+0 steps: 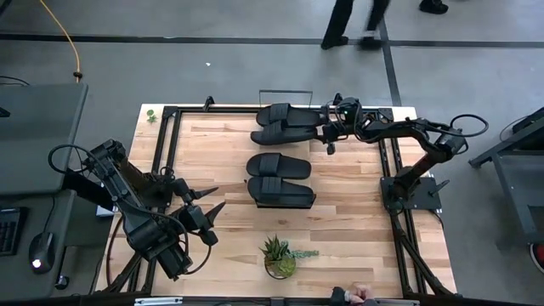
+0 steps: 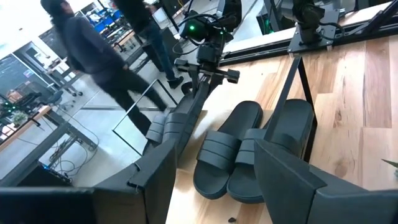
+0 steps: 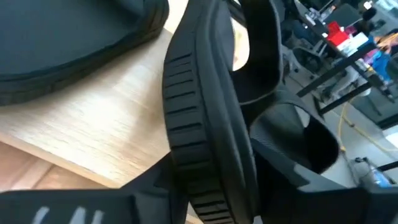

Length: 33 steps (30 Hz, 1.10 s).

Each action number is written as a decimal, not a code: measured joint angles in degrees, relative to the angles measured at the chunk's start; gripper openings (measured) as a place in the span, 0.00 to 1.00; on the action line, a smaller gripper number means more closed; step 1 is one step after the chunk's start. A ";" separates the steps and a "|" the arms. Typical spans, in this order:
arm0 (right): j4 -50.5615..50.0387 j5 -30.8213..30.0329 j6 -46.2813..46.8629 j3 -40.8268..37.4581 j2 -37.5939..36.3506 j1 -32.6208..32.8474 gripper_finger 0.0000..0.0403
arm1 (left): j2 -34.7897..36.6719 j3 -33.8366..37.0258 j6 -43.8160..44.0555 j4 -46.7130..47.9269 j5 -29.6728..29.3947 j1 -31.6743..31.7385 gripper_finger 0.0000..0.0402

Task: Pick and place slides into the shelf
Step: Put the black slide on the shelf

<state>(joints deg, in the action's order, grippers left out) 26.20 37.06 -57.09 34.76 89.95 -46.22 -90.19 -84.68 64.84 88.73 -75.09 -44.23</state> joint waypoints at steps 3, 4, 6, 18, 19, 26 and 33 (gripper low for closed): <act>-1.13 -0.02 0.39 0.00 0.00 0.20 0.35 | 0.00 0.00 -0.01 0.00 0.00 0.00 0.49; -1.83 -0.10 0.82 0.00 0.00 0.25 0.35 | 0.00 0.00 -0.02 0.00 0.00 0.00 0.49; -3.10 -0.22 1.96 0.00 0.00 0.37 0.36 | 0.00 0.00 -0.02 0.00 0.00 0.00 0.49; -8.08 -0.19 10.41 0.00 0.00 0.37 0.53 | 0.00 0.00 -0.02 -0.17 0.03 0.00 0.49; -8.23 -0.43 10.82 0.00 0.00 0.37 0.55 | 0.00 0.00 -0.02 -0.17 0.04 0.00 0.49; -11.30 -1.51 15.36 0.00 -0.03 0.37 0.65 | 0.00 0.00 -0.02 -0.22 0.04 -0.02 0.49; -18.87 0.35 21.32 0.00 -3.80 0.49 0.65 | 0.00 0.00 -0.02 -0.24 0.48 0.00 0.49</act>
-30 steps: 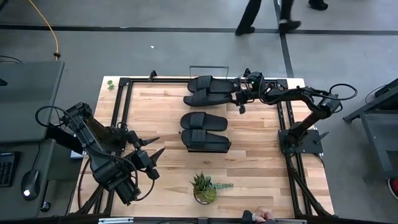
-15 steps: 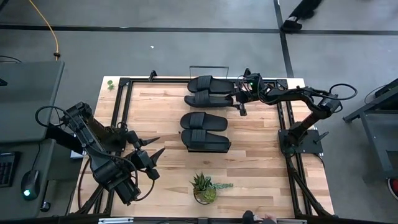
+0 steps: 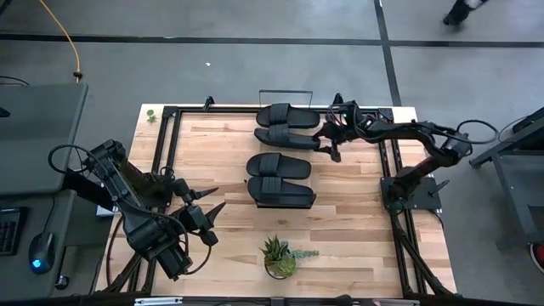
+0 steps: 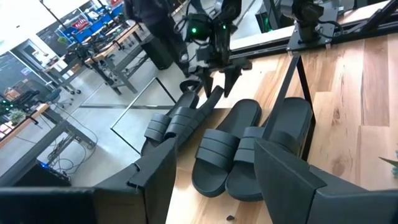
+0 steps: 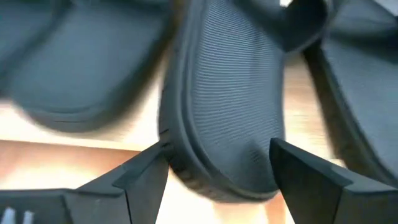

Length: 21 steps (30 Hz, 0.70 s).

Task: Pick and place slides into the shelf
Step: Put the black slide on the shelf, then return to Home Position

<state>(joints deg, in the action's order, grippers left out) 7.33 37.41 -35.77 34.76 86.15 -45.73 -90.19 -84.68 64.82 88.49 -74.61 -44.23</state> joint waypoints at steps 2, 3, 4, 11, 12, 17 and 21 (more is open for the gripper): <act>-3.01 2.29 0.04 0.00 -2.03 0.00 0.65 | 0.00 0.00 0.00 0.00 0.20 -0.01 0.49; -4.12 3.18 0.08 0.00 -3.05 0.01 0.65 | 0.00 0.00 0.00 -0.02 0.20 0.00 0.49; -5.00 3.66 0.43 0.00 -4.03 0.02 0.65 | 0.00 0.00 0.00 -0.01 0.22 0.00 0.49; -5.40 3.72 3.96 0.00 -7.73 1.46 0.65 | 0.00 0.00 0.00 -0.02 0.20 -0.02 0.49; -5.40 3.75 3.95 0.00 -7.87 1.89 0.65 | 0.00 0.00 0.00 -0.02 0.20 0.00 0.49; -4.13 3.42 4.04 0.00 -7.87 4.07 0.65 | 0.00 0.00 -0.10 -0.02 0.20 -0.01 0.49; -1.25 3.34 6.75 0.00 -7.87 5.46 0.65 | 0.00 0.00 -0.33 -0.02 0.20 -0.02 0.49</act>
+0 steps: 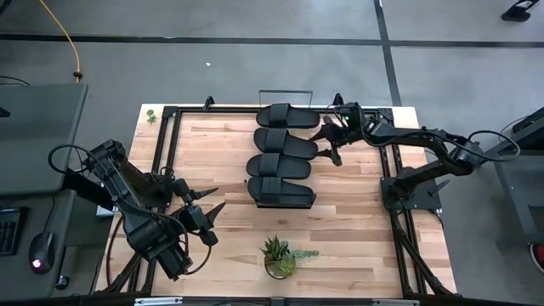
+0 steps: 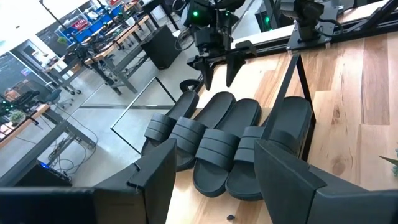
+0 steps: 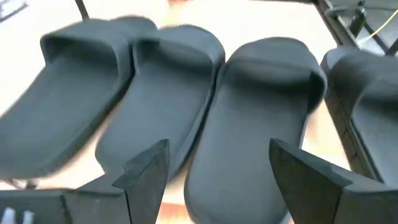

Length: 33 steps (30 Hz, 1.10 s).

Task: Pick and place slides into the shelf
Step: Return to Home Position

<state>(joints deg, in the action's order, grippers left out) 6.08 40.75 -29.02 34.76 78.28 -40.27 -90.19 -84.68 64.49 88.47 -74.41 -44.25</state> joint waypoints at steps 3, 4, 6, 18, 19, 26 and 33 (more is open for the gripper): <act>3.70 0.00 3.63 0.00 -0.01 0.87 0.65 | 0.00 0.00 -0.02 0.02 0.00 0.01 0.49; 4.77 -0.02 5.09 0.00 -0.11 1.05 0.65 | 0.00 0.00 -0.05 0.03 0.00 0.01 0.49; 6.53 -0.02 7.70 0.00 -0.71 1.38 0.65 | 0.00 0.00 -0.11 0.07 0.02 0.02 0.49; 7.24 -0.19 28.18 0.00 -14.81 1.74 0.65 | 0.58 3.25 1.16 1.54 -0.22 0.00 0.49; 6.70 -0.20 28.74 0.00 -16.12 2.13 0.65 | 1.13 4.15 1.55 1.55 -0.23 0.00 0.49; 7.97 1.74 31.11 0.00 -22.19 5.69 0.65 | 8.17 12.24 6.71 1.19 -1.62 -0.13 0.49; 7.94 2.16 34.12 0.00 -24.33 6.33 0.65 | 12.93 22.81 6.93 -2.01 -7.70 0.00 0.49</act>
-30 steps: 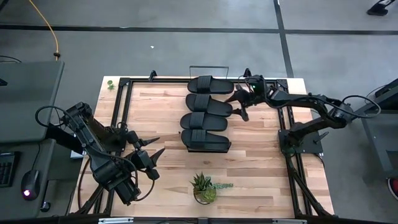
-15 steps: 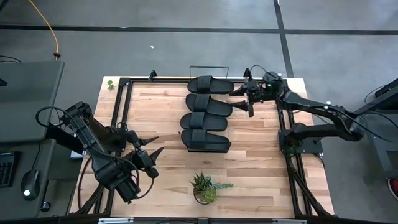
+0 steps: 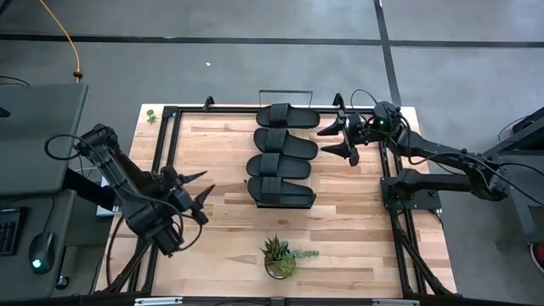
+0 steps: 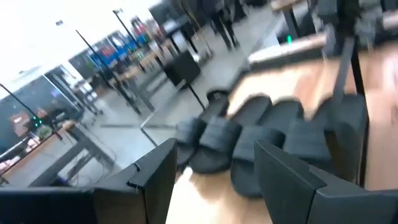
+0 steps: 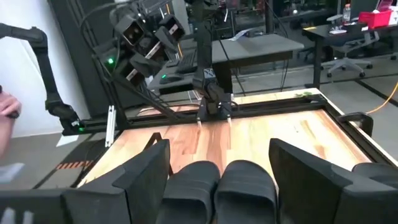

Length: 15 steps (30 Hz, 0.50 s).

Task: Pick and place slides into the shelf
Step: Return to Home Position

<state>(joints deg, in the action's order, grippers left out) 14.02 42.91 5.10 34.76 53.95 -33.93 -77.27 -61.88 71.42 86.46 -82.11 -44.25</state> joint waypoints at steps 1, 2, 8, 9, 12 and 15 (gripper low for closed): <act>-0.01 0.00 0.03 0.00 -0.01 0.00 0.65 | 0.04 1.26 1.21 -1.13 -1.60 0.00 0.49; -0.43 0.00 0.62 0.00 -0.02 0.00 0.65 | 0.01 2.31 1.87 -1.86 -2.60 0.00 0.49; -7.24 0.18 6.05 0.00 0.00 -0.02 0.65 | -0.13 5.32 1.11 -1.18 -4.80 0.85 0.49; -8.47 0.10 6.81 0.00 0.01 -0.02 0.65 | 0.01 5.32 1.27 -1.39 -4.48 1.12 0.49; -9.11 -1.31 11.79 0.00 0.39 0.23 0.65 | -0.05 5.32 1.07 -1.90 -3.30 1.27 0.49; -9.08 -1.18 14.29 0.00 0.29 0.39 0.65 | -0.31 5.32 1.02 -2.88 -2.09 1.07 0.49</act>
<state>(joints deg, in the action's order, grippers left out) 4.94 41.73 19.40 34.76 54.25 -33.54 -77.58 -56.55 72.44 83.58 -84.20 -43.18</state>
